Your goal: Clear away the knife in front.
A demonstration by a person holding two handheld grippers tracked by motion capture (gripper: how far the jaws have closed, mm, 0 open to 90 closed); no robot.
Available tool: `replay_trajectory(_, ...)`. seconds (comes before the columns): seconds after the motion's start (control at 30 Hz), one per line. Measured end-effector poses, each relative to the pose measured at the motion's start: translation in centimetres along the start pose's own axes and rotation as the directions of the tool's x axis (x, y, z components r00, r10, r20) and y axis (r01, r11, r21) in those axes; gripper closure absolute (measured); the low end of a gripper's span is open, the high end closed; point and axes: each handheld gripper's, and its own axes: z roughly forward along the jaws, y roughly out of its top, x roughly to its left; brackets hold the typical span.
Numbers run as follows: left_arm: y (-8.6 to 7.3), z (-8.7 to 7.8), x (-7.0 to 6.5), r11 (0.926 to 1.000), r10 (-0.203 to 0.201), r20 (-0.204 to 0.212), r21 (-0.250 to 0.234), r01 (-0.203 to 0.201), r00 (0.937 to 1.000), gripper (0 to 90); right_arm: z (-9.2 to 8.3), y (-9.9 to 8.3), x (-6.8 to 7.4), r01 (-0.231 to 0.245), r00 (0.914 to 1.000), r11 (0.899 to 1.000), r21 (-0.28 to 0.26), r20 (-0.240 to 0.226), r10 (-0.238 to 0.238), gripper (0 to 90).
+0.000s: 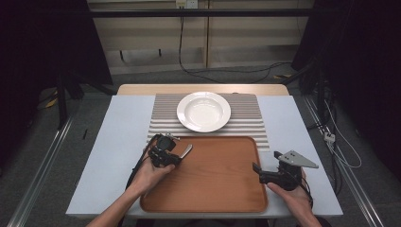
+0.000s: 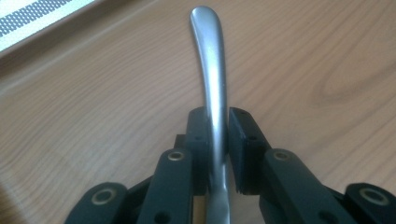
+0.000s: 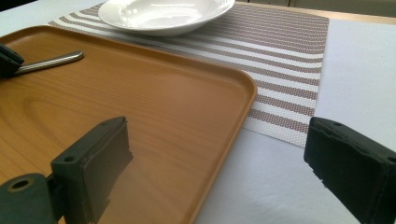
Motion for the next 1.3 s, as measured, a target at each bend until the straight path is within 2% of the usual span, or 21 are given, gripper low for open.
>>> replay_trajectory(0.17,0.0,0.0,-0.2,0.9988,0.048,-0.009,-0.004,-0.048,0.9988,71.1,-0.1,0.0,0.0,0.0,1.0,1.0,-0.003,0.0,0.0,6.7)
replay_trajectory(0.27,-0.2,0.0,-0.1,0.9979,0.062,0.003,-0.02,-0.062,0.9981,67.0,-0.1,0.0,0.0,-0.002,1.0,1.0,-0.002,-0.001,0.002,6.7)
replay_trajectory(0.33,-0.2,0.1,0.0,0.9956,0.088,-0.002,-0.032,-0.088,0.9961,62.2,-0.1,0.0,0.0,-0.003,1.0,1.0,-0.002,-0.002,0.003,6.7)
replay_trajectory(0.4,-0.3,0.2,0.1,0.9952,0.088,0.015,-0.043,-0.087,0.996,59.2,-0.1,0.0,0.0,-0.002,1.0,1.0,-0.002,-0.005,0.002,6.7)
replay_trajectory(0.47,-0.3,0.2,0.1,0.9945,0.095,0.004,-0.045,-0.095,0.9955,53.5,-0.1,0.0,0.1,-0.003,1.0,1.0,-0.002,-0.007,0.003,6.7)
replay_trajectory(0.53,-0.4,0.2,0.2,0.9951,0.087,0.013,-0.05,-0.086,0.9962,45.7,-0.1,0.0,0.1,-0.001,1.0,1.0,-0.002,-0.008,0.001,6.7)
replay_trajectory(0.6,-0.4,0.2,0.2,0.9939,0.088,-0.009,-0.066,-0.088,0.9961,37.5,-0.1,0.0,0.1,0.002,1.0,1.0,-0.004,-0.008,-0.002,6.7)
replay_trajectory(0.63,-0.3,0.2,0.3,0.9937,0.078,-0.024,-0.079,-0.079,0.9967,31.3,-0.1,0.0,0.1,0.003,1.0,1.0,-0.003,-0.008,-0.003,6.7)
replay_trajectory(0.77,-0.3,-0.5,0.7,0.9894,0.026,-0.035,-0.142,-0.031,0.999,15.8,-0.1,0.0,0.0,0.0,1.0,1.0,-0.003,-0.007,0.0,6.7)
replay_trajectory(0.87,-0.2,-0.9,1.0,0.9842,0.003,-0.024,-0.177,-0.007,0.9997,7.8,0.0,0.0,0.0,-0.003,1.0,1.0,-0.002,-0.007,0.003,6.7)
replay_trajectory(0.97,-0.2,-1.3,1.0,0.9804,0.013,-0.033,-0.196,-0.02,0.9994,8.6,0.0,-0.1,0.0,-0.003,1.0,1.0,-0.003,-0.009,0.003,6.7)
replay_trajectory(1.0,-0.2,-1.4,1.0,0.9788,0.014,-0.015,-0.204,-0.017,0.9998,8.8,-0.1,-0.1,0.0,-0.005,0.9999,1.0,-0.003,-0.009,0.005,6.7)
replay_trajectory(1.07,-0.3,-1.8,1.0,0.9699,0.053,0.019,-0.239,-0.047,0.9984,10.1,-0.1,-0.1,-0.1,-0.009,0.9999,1.0,-0.003,-0.01,0.009,6.7)
replay_trajectory(1.13,-0.3,-2.0,0.7,0.9622,0.062,0.006,-0.266,-0.058,0.9981,10.4,-0.1,-0.1,-0.1,-0.008,0.9999,1.0,-0.002,-0.009,0.008,6.7)
replay_trajectory(1.17,-0.3,-2.1,0.6,0.9603,0.066,0.024,-0.273,-0.057,0.9975,13.3,-0.1,-0.1,-0.1,-0.009,0.9999,1.0,-0.002,-0.01,0.009,6.7)
replay_trajectory(1.23,-0.2,-2.2,0.3,0.9537,0.087,0.025,-0.291,-0.076,0.9959,22.2,-0.1,-0.1,-0.1,-0.005,0.9999,1.0,-0.004,-0.009,0.005,6.7)
replay_trajectory(1.3,-0.3,-2.1,0.1,0.9499,0.089,0.042,-0.304,-0.072,0.9952,34.0,-0.1,-0.1,-0.1,-0.005,0.9999,1.0,-0.004,-0.009,0.005,6.7)
